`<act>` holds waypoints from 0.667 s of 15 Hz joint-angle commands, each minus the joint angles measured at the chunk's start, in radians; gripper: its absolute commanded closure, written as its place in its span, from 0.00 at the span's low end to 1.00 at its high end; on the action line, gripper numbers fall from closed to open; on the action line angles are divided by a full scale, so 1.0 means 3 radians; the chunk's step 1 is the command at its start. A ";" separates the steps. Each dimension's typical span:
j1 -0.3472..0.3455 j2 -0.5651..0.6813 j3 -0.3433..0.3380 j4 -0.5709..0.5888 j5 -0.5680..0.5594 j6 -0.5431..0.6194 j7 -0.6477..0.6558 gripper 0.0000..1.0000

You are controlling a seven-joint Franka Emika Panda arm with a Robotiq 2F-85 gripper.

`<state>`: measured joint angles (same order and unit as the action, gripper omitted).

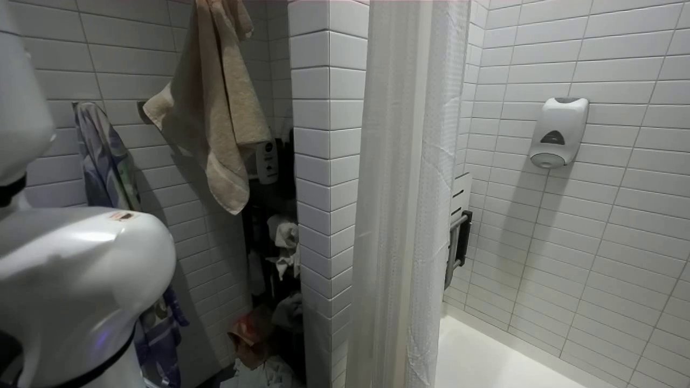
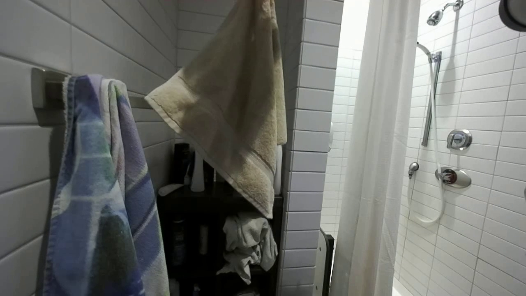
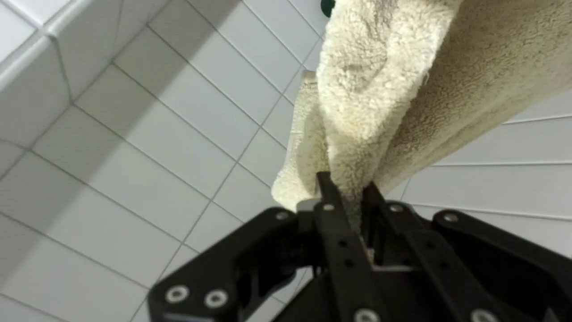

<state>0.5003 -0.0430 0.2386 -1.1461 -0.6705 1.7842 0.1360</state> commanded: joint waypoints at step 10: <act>-0.0242 -0.0690 0.0195 -0.0912 0.0308 0.0051 0.0414 0.96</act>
<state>0.5084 -0.2281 0.2267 -1.3780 -0.6459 1.7428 0.2764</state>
